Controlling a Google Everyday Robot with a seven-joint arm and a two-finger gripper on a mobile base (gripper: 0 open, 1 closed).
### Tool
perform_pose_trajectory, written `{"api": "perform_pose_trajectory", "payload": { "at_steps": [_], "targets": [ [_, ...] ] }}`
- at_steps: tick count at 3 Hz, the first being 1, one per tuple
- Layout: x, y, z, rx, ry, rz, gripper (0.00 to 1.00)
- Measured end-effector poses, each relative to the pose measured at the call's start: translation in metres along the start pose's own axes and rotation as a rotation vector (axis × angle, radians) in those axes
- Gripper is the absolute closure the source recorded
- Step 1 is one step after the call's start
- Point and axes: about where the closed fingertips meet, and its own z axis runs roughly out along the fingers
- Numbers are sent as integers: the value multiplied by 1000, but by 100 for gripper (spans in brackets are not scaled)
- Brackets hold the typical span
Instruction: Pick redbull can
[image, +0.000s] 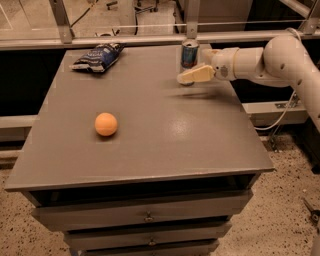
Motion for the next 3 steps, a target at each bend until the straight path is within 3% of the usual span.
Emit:
{"api": "perform_pose_trajectory", "payload": {
  "at_steps": [2, 3],
  "targets": [
    [-21, 31, 28, -137, -142, 74, 61],
    [-50, 48, 11, -195, -208, 42, 83]
  ]
}}
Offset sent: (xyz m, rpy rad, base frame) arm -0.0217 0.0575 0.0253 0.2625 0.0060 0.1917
